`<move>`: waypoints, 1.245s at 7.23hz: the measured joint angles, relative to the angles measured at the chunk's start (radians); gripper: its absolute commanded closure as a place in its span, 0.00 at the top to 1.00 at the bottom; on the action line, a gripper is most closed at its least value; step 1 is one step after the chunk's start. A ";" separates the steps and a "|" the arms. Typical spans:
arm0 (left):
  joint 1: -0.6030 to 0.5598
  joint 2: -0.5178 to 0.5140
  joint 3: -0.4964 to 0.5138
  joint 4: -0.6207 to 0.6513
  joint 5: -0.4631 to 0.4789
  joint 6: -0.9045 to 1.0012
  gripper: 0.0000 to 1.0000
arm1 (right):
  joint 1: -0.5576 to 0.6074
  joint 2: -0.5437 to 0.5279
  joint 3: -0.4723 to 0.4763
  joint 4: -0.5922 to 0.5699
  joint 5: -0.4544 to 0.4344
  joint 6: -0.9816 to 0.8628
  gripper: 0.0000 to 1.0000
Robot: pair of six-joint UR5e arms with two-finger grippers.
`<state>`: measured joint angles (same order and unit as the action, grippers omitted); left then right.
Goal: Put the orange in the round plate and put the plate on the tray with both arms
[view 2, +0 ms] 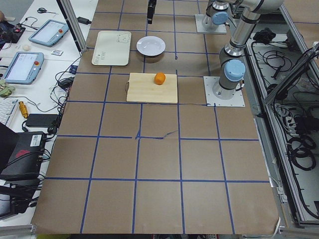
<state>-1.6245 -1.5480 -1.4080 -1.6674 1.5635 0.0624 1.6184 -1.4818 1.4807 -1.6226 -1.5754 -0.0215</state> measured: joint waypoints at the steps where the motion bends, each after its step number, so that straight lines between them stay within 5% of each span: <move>1: 0.003 -0.001 -0.006 0.000 0.001 0.001 1.00 | 0.000 0.000 0.001 0.001 0.000 0.000 1.00; 5: 0.075 -0.031 -0.095 0.007 0.006 0.056 1.00 | 0.000 -0.002 0.006 0.001 0.000 0.000 1.00; 9: 0.097 -0.107 -0.406 0.268 0.108 0.167 1.00 | 0.000 -0.003 0.006 0.002 0.000 0.001 1.00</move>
<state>-1.5272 -1.6550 -1.8135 -1.3998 1.6712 0.2291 1.6183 -1.4846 1.4866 -1.6204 -1.5754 -0.0205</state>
